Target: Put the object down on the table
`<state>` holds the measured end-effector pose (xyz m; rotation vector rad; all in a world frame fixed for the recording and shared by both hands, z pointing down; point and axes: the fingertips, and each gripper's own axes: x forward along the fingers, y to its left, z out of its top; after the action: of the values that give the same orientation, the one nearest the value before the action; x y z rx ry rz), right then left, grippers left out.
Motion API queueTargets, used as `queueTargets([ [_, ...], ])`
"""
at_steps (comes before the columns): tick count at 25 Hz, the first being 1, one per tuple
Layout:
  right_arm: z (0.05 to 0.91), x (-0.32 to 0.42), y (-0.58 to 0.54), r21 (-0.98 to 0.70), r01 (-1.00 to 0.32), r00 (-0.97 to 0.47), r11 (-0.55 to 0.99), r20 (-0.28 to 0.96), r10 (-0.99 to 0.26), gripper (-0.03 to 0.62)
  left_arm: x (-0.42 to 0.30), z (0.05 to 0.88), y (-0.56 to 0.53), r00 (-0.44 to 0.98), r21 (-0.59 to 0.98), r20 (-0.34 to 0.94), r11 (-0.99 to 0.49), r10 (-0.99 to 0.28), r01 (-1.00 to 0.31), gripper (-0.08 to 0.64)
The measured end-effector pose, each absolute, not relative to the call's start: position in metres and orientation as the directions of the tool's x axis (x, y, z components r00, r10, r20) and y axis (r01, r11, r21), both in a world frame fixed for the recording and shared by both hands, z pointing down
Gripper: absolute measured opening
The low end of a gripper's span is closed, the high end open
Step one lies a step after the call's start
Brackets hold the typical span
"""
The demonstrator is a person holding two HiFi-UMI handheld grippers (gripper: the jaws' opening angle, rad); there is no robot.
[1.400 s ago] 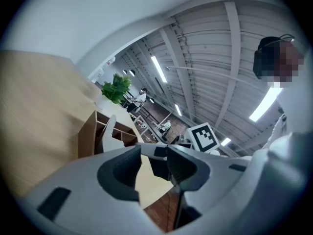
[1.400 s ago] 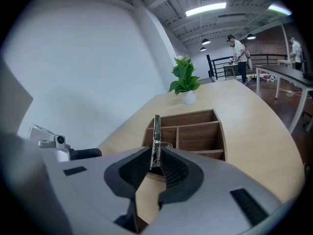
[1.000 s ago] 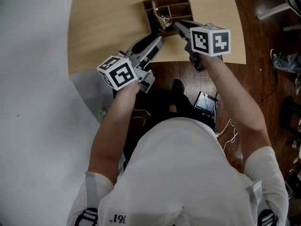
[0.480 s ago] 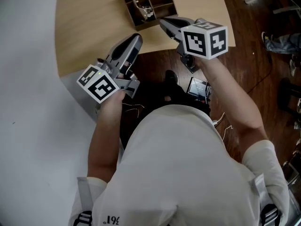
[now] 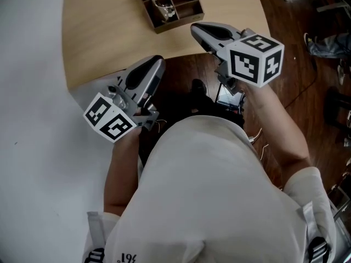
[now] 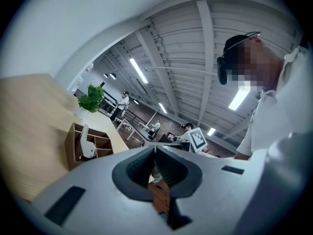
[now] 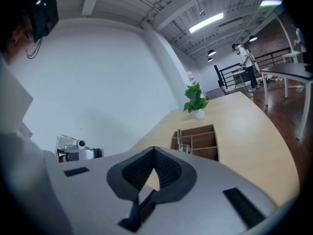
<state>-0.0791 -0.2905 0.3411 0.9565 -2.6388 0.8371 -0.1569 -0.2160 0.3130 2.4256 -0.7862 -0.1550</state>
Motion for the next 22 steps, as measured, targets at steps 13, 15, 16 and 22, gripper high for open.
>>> queueTargets([
  [13, 0.311, -0.062, -0.246, -0.47, -0.621, -0.783, 0.627, 0.327, -0.53, 0.002, -0.162, 0.306, -0.177, 0.837, 0.596, 0.064, -0.652, -0.543, -0.469, 0.014],
  [15, 0.306, -0.062, -0.24, -0.469, -0.617, -0.786, 0.632, 0.324, -0.526, 0.002, -0.163, 0.301, -0.174, 0.836, 0.595, 0.059, -0.654, -0.545, -0.468, 0.014],
  [16, 0.303, -0.061, -0.238, -0.468, -0.615, -0.788, 0.635, 0.323, -0.525, 0.002, -0.164, 0.299, -0.173, 0.836, 0.594, 0.058, -0.654, -0.546, -0.468, 0.014],
  [22, 0.291, -0.057, -0.238, -0.444, -0.621, -0.783, 0.646, 0.312, -0.538, 0.002, -0.166, 0.295, -0.171, 0.835, 0.594, 0.058, -0.653, -0.547, -0.469, 0.014],
])
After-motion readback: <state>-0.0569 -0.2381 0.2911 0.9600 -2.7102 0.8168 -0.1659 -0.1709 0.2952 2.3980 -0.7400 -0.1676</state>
